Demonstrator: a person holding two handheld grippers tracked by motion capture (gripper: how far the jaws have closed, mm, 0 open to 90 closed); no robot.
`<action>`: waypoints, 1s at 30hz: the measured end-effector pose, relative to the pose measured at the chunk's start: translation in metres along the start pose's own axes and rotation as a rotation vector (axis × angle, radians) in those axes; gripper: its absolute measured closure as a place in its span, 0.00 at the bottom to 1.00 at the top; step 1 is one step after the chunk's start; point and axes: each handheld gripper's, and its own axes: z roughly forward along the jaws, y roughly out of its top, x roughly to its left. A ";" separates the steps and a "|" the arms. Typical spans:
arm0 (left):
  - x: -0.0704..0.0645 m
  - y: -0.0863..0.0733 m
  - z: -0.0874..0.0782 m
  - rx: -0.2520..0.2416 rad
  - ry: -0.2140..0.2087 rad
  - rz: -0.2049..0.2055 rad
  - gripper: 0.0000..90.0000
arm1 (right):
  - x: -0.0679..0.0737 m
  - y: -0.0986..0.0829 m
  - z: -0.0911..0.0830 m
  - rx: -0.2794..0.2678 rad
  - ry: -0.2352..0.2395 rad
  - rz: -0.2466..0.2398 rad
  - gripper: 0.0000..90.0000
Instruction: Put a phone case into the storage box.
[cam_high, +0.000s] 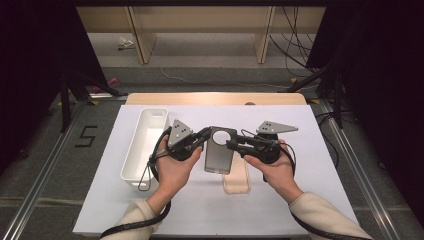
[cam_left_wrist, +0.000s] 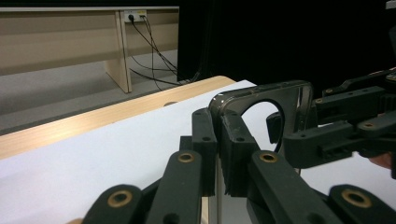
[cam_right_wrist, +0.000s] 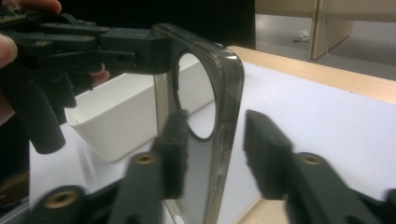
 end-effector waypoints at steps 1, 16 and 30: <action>0.001 0.000 0.000 0.000 0.004 0.003 0.95 | 0.000 0.000 0.000 0.001 -0.004 -0.006 0.60; 0.020 0.007 -0.010 -0.027 0.058 -0.001 0.94 | 0.002 0.001 -0.003 0.018 -0.005 -0.096 0.22; 0.036 0.016 -0.020 -0.059 0.084 -0.003 0.94 | -0.006 -0.007 -0.014 0.027 -0.044 -0.101 0.18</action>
